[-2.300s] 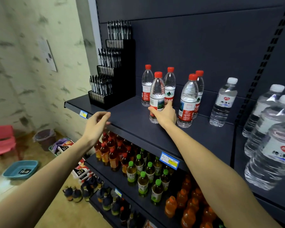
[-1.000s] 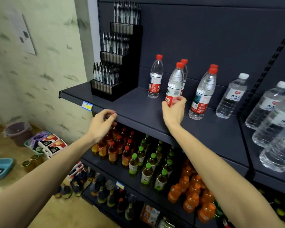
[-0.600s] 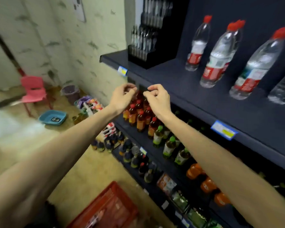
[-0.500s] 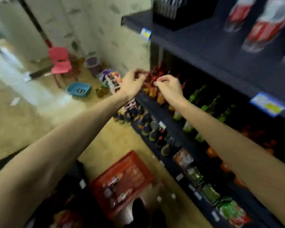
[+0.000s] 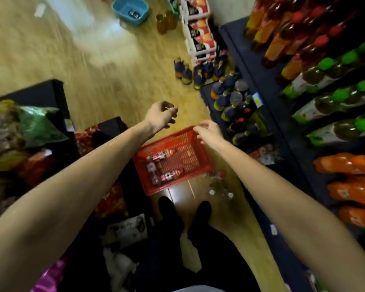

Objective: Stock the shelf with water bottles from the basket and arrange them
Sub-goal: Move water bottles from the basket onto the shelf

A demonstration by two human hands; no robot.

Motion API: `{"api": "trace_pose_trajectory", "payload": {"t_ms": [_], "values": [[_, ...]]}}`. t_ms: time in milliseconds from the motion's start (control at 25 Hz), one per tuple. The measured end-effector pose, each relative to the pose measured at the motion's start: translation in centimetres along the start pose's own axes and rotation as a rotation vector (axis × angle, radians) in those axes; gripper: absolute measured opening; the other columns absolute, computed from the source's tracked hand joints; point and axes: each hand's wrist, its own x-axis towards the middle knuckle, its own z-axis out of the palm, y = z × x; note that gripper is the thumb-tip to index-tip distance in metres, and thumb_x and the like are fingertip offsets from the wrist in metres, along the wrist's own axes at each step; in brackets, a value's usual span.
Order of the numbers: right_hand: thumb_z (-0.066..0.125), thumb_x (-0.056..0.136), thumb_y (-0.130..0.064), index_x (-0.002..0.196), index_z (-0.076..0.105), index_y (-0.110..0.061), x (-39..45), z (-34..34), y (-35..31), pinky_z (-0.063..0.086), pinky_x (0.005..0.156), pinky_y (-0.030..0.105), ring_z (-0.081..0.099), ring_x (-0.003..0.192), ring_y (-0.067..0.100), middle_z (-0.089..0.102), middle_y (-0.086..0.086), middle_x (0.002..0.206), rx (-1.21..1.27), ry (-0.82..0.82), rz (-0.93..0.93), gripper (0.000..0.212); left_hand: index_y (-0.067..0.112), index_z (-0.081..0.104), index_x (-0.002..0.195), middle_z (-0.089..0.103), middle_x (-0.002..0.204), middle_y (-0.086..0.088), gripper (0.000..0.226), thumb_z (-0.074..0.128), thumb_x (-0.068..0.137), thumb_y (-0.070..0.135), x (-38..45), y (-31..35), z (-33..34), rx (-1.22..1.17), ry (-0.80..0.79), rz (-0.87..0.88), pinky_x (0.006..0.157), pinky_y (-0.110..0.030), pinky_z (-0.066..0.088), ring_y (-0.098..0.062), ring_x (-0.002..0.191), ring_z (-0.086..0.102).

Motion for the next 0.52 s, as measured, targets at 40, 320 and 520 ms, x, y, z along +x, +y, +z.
{"api": "trace_pose_trajectory", "payload": {"t_ms": [40, 320, 520], "values": [[0.068, 0.075, -0.039, 0.11, 0.057, -0.025, 2.0, 2.0, 2.6, 0.059, 0.089, 0.043, 0.072, 0.099, 0.029, 0.073, 0.008, 0.105, -0.011, -0.026, 0.047, 0.039, 0.007, 0.056, 0.123, 0.068, 0.097, -0.006, 0.025, 0.058, 0.103, 0.022, 0.8, -2.7, -0.2, -0.013, -0.002, -0.066, 0.056, -0.027, 0.046, -0.014, 0.066, 0.063], [0.067, 0.091, -0.024, 0.116, 0.065, -0.007, 9.7, 12.3, 14.3, 0.061, 0.071, 0.039, 0.067, 0.074, 0.021, 0.071, 0.009, 0.089, -0.062, -0.09, 0.318, 0.031, 0.008, 0.063, 0.099, 0.066, 0.094, -0.016, 0.011, 0.064, 0.099, 0.019, 7.3, -21.8, -0.2, -0.003, -0.027, -0.349, 0.066, -0.034, 0.053, -0.028, 0.08, 0.064], [0.066, 0.094, -0.028, 0.113, 0.061, -0.011, 18.6, 19.8, 21.7, 0.059, 0.079, 0.038, 0.07, 0.091, 0.022, 0.071, 0.007, 0.099, -0.069, -0.176, 0.331, 0.027, 0.01, 0.063, 0.111, 0.074, 0.104, -0.008, 0.058, 0.07, 0.071, 0.052, 14.9, -36.6, 3.2, -0.007, 0.07, -0.45, 0.079, -0.035, 0.057, -0.023, 0.088, 0.071]]}}
